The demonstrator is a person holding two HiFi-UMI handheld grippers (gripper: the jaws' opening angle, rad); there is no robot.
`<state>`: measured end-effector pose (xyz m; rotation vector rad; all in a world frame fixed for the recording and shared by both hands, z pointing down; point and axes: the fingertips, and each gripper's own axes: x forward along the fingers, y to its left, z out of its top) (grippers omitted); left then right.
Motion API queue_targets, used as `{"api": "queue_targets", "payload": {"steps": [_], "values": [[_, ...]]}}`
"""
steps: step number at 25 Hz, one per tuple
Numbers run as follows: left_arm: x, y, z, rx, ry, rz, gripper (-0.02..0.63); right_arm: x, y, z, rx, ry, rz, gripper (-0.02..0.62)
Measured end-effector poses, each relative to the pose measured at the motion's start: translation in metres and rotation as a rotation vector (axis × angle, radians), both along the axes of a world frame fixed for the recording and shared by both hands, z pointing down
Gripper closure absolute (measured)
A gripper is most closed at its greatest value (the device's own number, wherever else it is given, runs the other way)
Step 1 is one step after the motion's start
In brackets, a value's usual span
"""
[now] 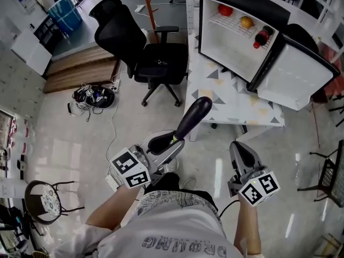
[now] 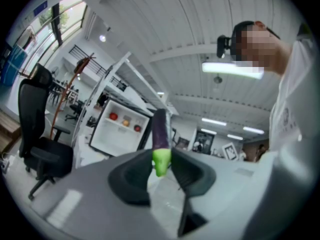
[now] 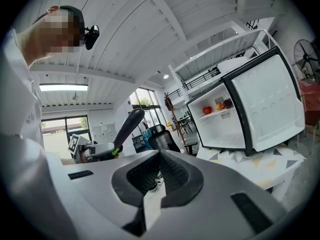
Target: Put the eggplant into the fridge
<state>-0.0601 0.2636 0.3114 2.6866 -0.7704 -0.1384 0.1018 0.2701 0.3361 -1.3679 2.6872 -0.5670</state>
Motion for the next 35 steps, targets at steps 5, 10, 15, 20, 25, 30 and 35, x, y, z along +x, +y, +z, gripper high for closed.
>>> {"api": "queue_targets", "payload": {"steps": [5, 10, 15, 20, 25, 30, 35], "values": [[0.001, -0.007, -0.001, 0.004, 0.005, -0.006, 0.486, 0.003, -0.007, -0.002, 0.007, 0.005, -0.002, 0.592], [0.003, -0.021, 0.002, 0.003, 0.010, -0.005, 0.486, 0.008, -0.019, 0.002, -0.002, 0.010, 0.006, 0.592], [0.005, -0.041, 0.009, -0.009, 0.011, 0.006, 0.486, 0.009, -0.039, 0.008, -0.015, 0.017, 0.017, 0.592], [0.005, -0.066, 0.015, -0.022, 0.011, 0.014, 0.486, 0.006, -0.063, 0.015, -0.031, 0.015, 0.018, 0.592], [0.001, -0.093, 0.021, -0.039, 0.010, 0.017, 0.486, 0.000, -0.089, 0.019, -0.046, 0.016, 0.015, 0.592], [-0.005, -0.123, 0.026, -0.050, 0.010, 0.018, 0.486, -0.008, -0.120, 0.022, -0.056, 0.018, 0.010, 0.592], [-0.010, -0.156, 0.031, -0.062, 0.014, 0.026, 0.486, -0.016, -0.152, 0.024, -0.063, 0.023, 0.011, 0.592]]}}
